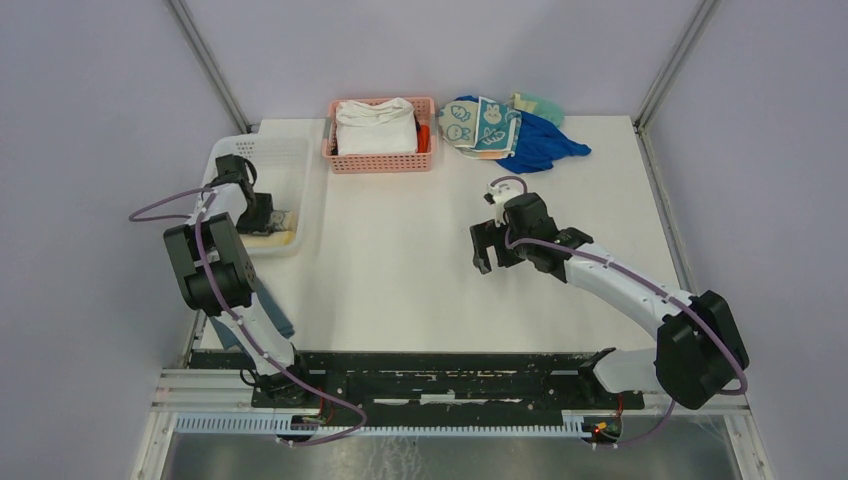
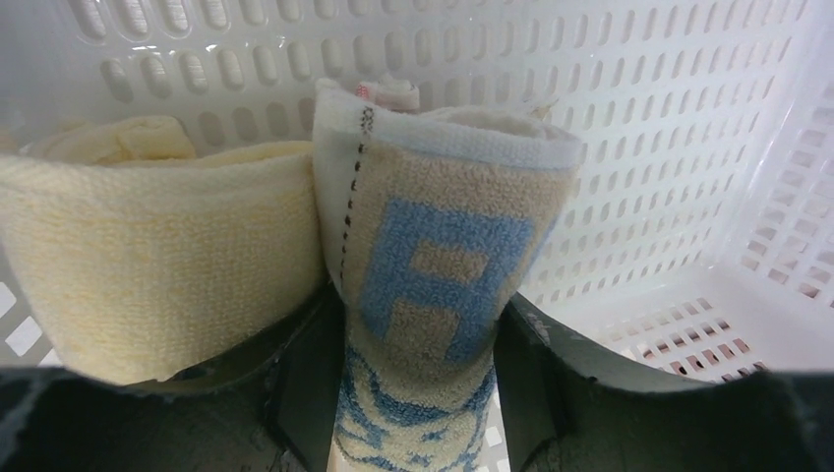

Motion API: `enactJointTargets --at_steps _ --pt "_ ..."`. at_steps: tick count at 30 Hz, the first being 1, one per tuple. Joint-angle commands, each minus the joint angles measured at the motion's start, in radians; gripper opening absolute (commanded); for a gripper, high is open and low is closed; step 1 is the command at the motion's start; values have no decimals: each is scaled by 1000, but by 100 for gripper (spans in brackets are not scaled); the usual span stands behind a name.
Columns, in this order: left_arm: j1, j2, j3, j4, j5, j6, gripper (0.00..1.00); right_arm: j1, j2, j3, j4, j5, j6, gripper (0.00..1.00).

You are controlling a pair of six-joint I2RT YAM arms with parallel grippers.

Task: Roll the towels
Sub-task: Place the towel in the bin.

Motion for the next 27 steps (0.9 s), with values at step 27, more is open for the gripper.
enactJointTargets --at_steps 27 --pt "4 -388 1 -51 90 228 69 2 -74 68 -46 92 2 99"
